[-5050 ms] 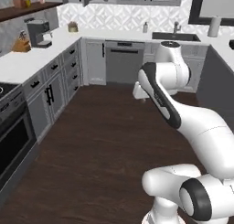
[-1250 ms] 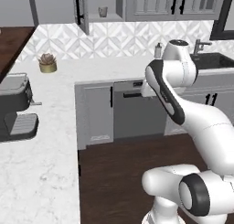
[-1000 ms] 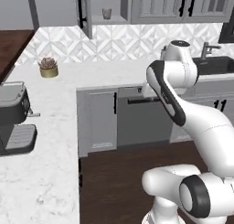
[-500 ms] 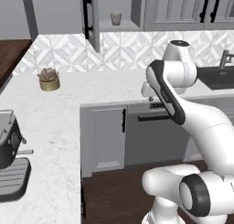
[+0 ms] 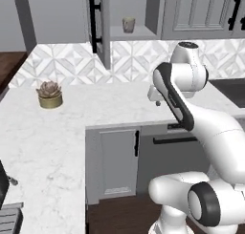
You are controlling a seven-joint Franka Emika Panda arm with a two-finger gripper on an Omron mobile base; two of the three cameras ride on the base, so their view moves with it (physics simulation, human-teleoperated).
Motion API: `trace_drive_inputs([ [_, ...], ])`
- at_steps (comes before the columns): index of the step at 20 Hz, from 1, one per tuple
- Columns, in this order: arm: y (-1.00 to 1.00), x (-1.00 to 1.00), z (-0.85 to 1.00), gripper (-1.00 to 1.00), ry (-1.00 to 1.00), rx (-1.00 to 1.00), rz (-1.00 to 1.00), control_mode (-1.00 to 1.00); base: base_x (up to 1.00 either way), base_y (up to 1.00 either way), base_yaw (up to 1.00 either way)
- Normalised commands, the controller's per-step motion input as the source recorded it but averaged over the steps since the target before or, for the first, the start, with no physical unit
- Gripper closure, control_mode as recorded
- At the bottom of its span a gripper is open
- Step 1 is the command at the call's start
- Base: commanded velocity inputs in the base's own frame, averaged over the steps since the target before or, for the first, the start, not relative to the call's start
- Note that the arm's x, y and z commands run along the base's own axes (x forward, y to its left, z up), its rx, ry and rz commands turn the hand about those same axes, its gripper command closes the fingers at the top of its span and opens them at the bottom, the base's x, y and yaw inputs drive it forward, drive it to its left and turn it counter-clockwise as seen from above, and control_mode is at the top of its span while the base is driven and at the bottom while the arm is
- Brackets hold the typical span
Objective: Gather all objects into one cabinet and sort the glasses and bowls to opposite sides.
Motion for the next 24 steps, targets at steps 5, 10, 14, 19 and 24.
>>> trace_drive_inputs([
  [5,0.00,0.00,0.00,-1.00,0.00,0.00,0.00,1.00,0.66,-0.03,0.02],
  [10,0.00,0.00,0.00,-1.00,0.00,0.00,0.00,1.00,0.77,0.00,0.02],
  [14,0.00,0.00,0.00,-1.00,0.00,0.00,0.00,1.00,0.81,0.00,0.03],
  [19,0.00,0.00,0.00,-1.00,0.00,0.00,0.00,1.00,0.34,0.00,0.02],
  [24,0.00,0.00,0.00,-1.00,0.00,0.00,0.00,1.00,0.00,0.00,0.00],
])
